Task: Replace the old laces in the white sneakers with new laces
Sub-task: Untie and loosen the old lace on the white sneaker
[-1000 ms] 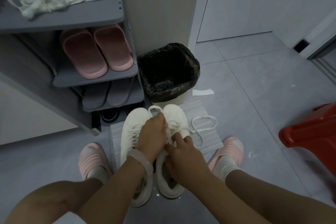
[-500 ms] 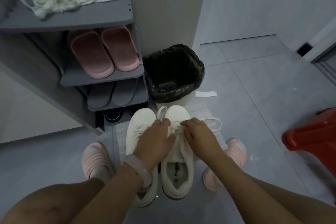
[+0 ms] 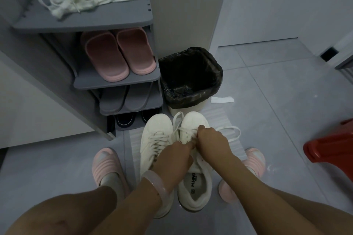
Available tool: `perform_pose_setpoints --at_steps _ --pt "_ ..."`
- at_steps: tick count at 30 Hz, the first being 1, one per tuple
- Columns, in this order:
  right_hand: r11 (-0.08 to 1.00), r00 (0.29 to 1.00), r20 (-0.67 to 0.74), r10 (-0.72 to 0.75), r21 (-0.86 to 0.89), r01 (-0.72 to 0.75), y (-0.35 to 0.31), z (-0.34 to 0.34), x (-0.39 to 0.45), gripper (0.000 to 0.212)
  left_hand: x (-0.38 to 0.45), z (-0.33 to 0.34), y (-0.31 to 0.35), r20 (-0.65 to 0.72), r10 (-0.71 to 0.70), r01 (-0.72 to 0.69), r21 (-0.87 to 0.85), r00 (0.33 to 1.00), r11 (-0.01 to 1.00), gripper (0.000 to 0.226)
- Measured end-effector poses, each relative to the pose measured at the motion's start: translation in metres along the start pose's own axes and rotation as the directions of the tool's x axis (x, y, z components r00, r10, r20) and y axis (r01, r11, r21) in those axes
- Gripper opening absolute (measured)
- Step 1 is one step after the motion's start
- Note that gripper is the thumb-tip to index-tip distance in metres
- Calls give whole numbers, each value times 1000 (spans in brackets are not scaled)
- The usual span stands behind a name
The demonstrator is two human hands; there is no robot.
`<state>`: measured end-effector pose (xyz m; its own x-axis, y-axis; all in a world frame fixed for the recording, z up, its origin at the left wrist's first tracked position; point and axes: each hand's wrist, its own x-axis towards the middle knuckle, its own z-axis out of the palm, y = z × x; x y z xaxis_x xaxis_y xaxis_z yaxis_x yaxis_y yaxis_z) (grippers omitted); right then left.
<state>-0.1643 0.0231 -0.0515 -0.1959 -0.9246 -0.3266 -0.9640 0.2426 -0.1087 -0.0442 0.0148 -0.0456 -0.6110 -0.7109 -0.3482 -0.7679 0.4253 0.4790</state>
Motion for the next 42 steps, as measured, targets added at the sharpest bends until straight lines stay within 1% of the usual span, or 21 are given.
perform_pose_setpoints --at_steps 2,4,6,9,11,13,16,18,19,21,23,24,26,28,30,31,33,37,40,41,42 --pt "999 999 40 26 26 -28 -1 -3 3 18 -1 7 2 -11 -37 38 67 999 997 44" --pt "983 992 117 51 171 -70 3 -6 7 17 0 12 2 -14 -73 74 123 997 990 46" --pt "939 972 234 38 325 -114 7 -11 10 33 1 14 2 -5 -101 101 174 995 980 45" --pt "827 883 469 -25 506 -245 9 -25 5 36 1 15 5 15 -126 121 190 992 974 41" --pt "781 826 558 -76 549 -298 12 -35 -4 27 0 16 5 -3 -138 136 153 990 979 39" --pt "805 823 562 -83 525 -276 22 -43 -8 22 -1 16 3 -18 -128 129 158 992 979 39" --pt "899 896 442 42 375 -227 47 -53 -11 18 -2 18 0 -5 -97 96 161 995 982 43" --pt "957 959 190 209 163 -241 68 -53 -10 19 -2 18 0 6 -84 82 168 996 982 46" --pt "951 959 37 283 123 -285 77 -52 -11 18 -2 17 1 12 -84 80 174 996 981 49" --pt "912 908 -162 387 210 -352 89 -47 -12 17 -3 16 2 23 -82 76 185 996 980 52" --pt "893 910 -173 377 328 -308 90 -42 -12 21 -4 15 3 29 -73 65 208 997 976 54" --pt "901 937 -157 311 364 -237 84 -40 -14 29 -4 14 4 37 -70 60 218 997 974 56" --pt "925 976 -196 96 381 -15 68 -35 -18 36 -4 13 6 65 -63 48 219 996 975 57" --pt "948 968 -226 -113 267 173 53 -30 -22 26 -4 11 9 84 -63 43 215 994 976 56" --pt "968 969 -160 -188 138 210 45 -16 -21 24 -3 11 10 70 -53 37 222 996 974 53" --pt "975 974 -132 -182 104 196 43 -10 -21 26 -3 10 10 51 -47 35 216 998 976 50" --pt "984 977 -153 -152 70 164 40 1 -18 28 -4 10 9 5 -34 33 176 999 984 46" --pt "994 977 -188 -95 26 102 39 13 -15 19 -5 7 9 -27 -9 12 104 1000 994 41" --pt "991 956 -265 -129 -16 129 39 12 -16 18 -3 4 7 -4 0 0 101 1000 995 44" --pt "993 944 -315 -102 31 117 43 8 -16 11 -4 3 7 2 -4 3 107 1000 994 47" --pt "992 920 -392 -20 110 68 49 0 -14 5 -5 3 6 7 -11 10 112 1000 994 49"
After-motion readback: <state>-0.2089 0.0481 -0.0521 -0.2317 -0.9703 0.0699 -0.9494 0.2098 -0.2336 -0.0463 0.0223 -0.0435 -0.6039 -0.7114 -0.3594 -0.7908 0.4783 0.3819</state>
